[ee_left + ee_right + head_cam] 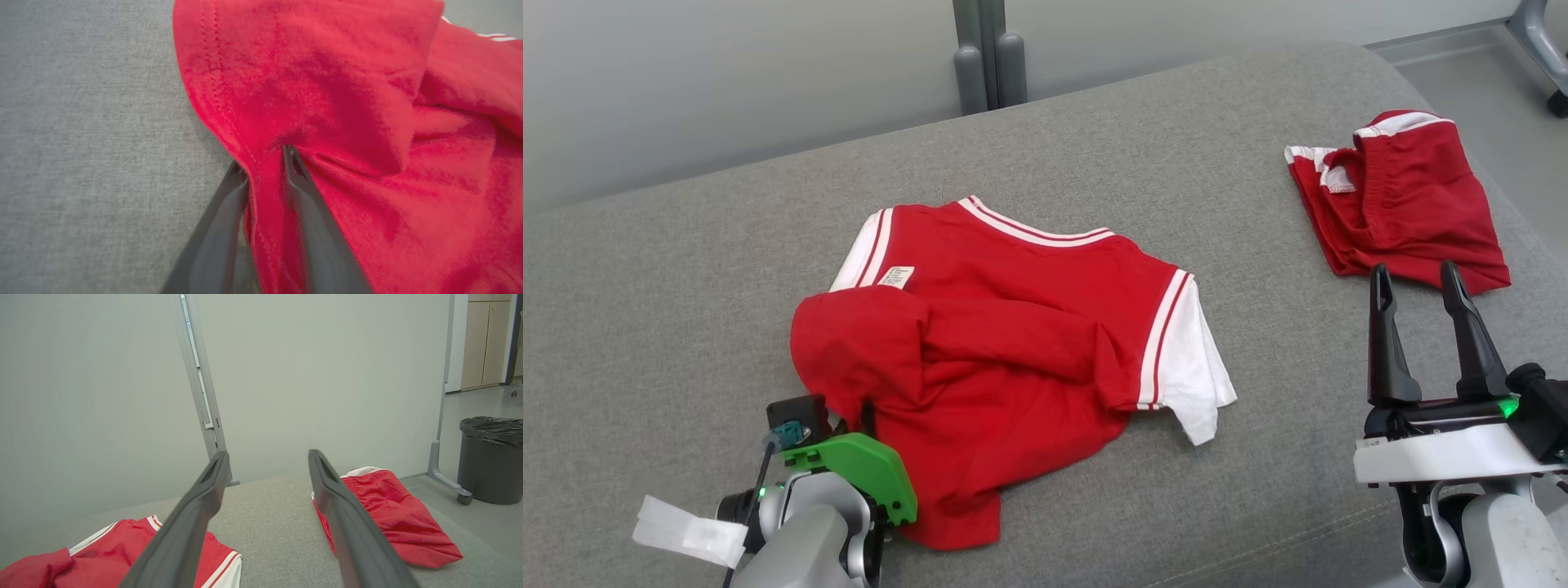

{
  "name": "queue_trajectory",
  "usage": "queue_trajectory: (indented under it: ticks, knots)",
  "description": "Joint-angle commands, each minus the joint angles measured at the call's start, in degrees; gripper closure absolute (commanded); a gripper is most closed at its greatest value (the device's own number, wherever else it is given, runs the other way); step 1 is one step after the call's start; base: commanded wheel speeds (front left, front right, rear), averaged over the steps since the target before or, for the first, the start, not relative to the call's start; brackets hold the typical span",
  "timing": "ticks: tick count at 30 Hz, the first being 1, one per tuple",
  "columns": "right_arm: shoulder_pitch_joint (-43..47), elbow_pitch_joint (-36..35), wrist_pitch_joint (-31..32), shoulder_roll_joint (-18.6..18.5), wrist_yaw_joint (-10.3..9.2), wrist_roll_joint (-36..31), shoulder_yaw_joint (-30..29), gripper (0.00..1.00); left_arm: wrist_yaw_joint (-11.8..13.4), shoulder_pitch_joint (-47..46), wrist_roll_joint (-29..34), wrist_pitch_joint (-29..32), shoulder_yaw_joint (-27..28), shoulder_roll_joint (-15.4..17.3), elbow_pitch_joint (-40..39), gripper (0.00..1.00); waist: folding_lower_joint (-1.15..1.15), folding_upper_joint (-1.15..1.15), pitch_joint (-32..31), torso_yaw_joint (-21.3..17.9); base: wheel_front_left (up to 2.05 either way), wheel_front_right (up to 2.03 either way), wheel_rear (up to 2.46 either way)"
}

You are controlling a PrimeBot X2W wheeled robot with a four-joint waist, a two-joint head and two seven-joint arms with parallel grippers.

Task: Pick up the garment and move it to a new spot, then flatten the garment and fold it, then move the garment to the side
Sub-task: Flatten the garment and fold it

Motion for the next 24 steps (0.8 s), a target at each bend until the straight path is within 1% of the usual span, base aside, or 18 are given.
queue_trajectory:
  ticks: [1,3,6,9,13,17,20,24]
  knots:
    - [-0.5,0.13,-0.16,-0.14,0.0,-0.42,-0.23,0.0,-0.4,-1.06,0.57,-0.2,-0.45,-0.39,0.69,1.0,0.0,0.0,-0.08,-0.01,0.0,0.0,0.0]
    - [-0.37,0.07,-0.16,-0.14,0.0,-0.39,-0.48,0.0,-0.51,-2.4,1.33,-0.46,-0.58,0.06,0.99,1.0,0.0,0.0,-0.17,0.14,0.0,0.0,0.0]
    - [-0.05,-0.18,-0.16,-0.14,0.0,-0.19,-0.92,0.0,0.4,-4.55,3.27,-0.92,-0.45,1.43,0.26,1.0,0.0,0.0,-0.27,0.61,0.0,0.0,0.0]
    - [0.15,-0.34,-0.16,-0.14,0.0,0.08,-1.21,0.0,2.32,-6.44,6.21,-1.0,0.67,3.0,-3.51,1.0,0.0,0.0,-0.22,1.31,0.0,0.0,0.0]
    - [-0.14,-0.43,-0.16,-0.14,0.0,0.22,-0.92,0.0,4.87,-6.53,11.12,-0.92,1.85,4.95,-9.13,1.0,0.0,0.0,0.03,1.89,0.0,0.0,0.0]
    - [-0.66,-0.52,-0.16,-0.14,0.0,0.14,-0.73,0.0,6.56,-7.2,14.95,-0.93,2.33,6.25,-12.28,1.0,0.0,0.0,0.5,2.05,0.0,0.0,0.0]
    - [-0.93,-0.55,-0.16,-0.14,0.0,-0.26,-0.66,0.0,7.13,-8.34,16.86,-0.93,2.7,6.78,-12.96,1.0,0.0,0.0,0.91,1.93,0.0,0.0,0.0]
    - [-1.39,-0.32,-0.16,-0.14,0.0,-0.49,-0.48,0.0,6.2,-10.05,18.02,-0.94,2.26,6.28,-10.99,1.0,0.0,0.0,1.64,1.48,0.0,0.0,0.0]
